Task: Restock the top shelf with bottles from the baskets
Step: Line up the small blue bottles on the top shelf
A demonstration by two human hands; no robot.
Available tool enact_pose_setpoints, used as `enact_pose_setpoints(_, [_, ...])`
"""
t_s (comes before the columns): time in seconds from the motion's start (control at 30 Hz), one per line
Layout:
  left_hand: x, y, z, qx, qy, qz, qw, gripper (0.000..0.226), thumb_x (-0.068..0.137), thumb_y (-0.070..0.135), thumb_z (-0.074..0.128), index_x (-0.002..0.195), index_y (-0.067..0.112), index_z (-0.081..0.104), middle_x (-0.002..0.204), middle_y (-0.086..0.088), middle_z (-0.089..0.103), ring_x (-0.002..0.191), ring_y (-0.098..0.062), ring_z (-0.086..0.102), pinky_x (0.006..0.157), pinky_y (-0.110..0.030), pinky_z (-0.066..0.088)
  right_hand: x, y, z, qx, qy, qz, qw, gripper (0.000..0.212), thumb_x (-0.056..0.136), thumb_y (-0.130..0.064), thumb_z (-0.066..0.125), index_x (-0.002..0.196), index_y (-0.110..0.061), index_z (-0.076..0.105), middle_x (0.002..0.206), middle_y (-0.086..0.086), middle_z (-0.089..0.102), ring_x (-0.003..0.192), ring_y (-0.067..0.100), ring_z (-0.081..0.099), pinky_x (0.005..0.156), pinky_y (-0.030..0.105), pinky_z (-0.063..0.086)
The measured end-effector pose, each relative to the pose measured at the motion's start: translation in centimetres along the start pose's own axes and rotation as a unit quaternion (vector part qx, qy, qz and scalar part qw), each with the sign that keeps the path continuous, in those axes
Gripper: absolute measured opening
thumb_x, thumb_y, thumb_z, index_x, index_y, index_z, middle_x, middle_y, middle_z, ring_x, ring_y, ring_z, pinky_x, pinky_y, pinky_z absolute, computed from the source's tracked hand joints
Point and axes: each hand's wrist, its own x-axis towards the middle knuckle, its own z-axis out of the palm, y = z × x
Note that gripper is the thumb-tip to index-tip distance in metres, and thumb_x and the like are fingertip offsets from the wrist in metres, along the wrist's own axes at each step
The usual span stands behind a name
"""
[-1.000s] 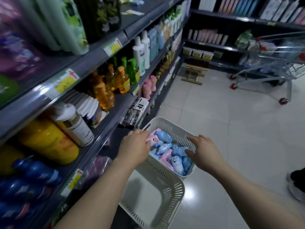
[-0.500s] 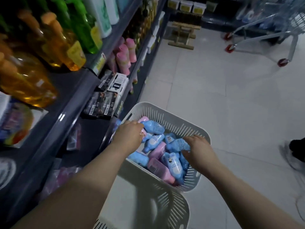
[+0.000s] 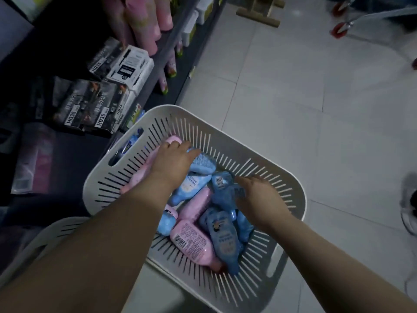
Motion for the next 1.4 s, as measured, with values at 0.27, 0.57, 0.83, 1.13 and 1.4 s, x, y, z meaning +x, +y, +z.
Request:
enact_pose_setpoints(0.27, [-1.0,0.1,-2.6,-0.085,0.03,-0.02,0.996,0.058,0.081,0.042,0.065,0.135,0.033,0.045,0.128,0.004,0.055,0.113,-0.024,0.052,0.091,-0.035,0.035,1.8,0.7,1.7,-0.025,-0.027,-0.009,0.999,0.042,0.085,-0.014,0.05,0.127,-0.016,0.056,0.117,0.01,0.063,0.109,0.03,0.054,0.091,0.032,0.041])
enact_pose_setpoints(0.57, [-10.1,-0.6,-5.5,-0.372,0.122,-0.197,0.899,0.042,0.063,0.033,0.081,0.102,0.033,0.064,0.09,0.011,0.065,0.087,-0.012,0.06,0.078,-0.029,0.047,2.9,-0.2,4.2,-0.142,-0.094,-0.007,0.985,0.06,0.08,-0.019,0.061,0.138,-0.02,0.044,0.137,0.006,0.046,0.124,0.029,0.042,0.104,0.039,0.038])
enact_pose_setpoints(0.83, [-13.2,-1.4,-5.8,-0.447,0.161,-0.228,0.85,0.04,0.06,0.029,0.084,0.095,0.03,0.066,0.087,0.011,0.066,0.08,-0.007,0.061,0.072,-0.021,0.048,2.0,-0.7,2.9,-0.147,-0.053,-0.003,0.988,0.057,0.078,-0.021,0.063,0.132,-0.016,0.045,0.126,0.008,0.054,0.114,0.03,0.051,0.093,0.035,0.046])
enact_pose_setpoints(1.13, [-19.1,-3.4,-13.8,-0.437,0.205,-0.211,0.85,0.044,0.06,0.027,0.081,0.101,0.028,0.067,0.096,0.011,0.066,0.086,-0.008,0.061,0.075,-0.018,0.042,-4.8,-8.2,-6.7,0.183,0.051,0.05,0.98,0.054,0.067,-0.026,0.072,0.118,-0.02,0.057,0.097,0.002,0.068,0.086,0.022,0.064,0.078,0.034,0.053])
enact_pose_setpoints(1.4, [-27.3,-5.0,-21.0,-0.386,0.24,-0.212,0.865,0.048,0.06,0.029,0.081,0.106,0.026,0.066,0.103,0.003,0.065,0.091,-0.016,0.06,0.078,-0.025,0.046,-12.5,-15.8,-13.8,0.25,0.033,0.017,0.968,0.07,0.053,-0.051,0.06,0.116,-0.022,0.051,0.099,0.003,0.065,0.088,0.023,0.062,0.08,0.034,0.052])
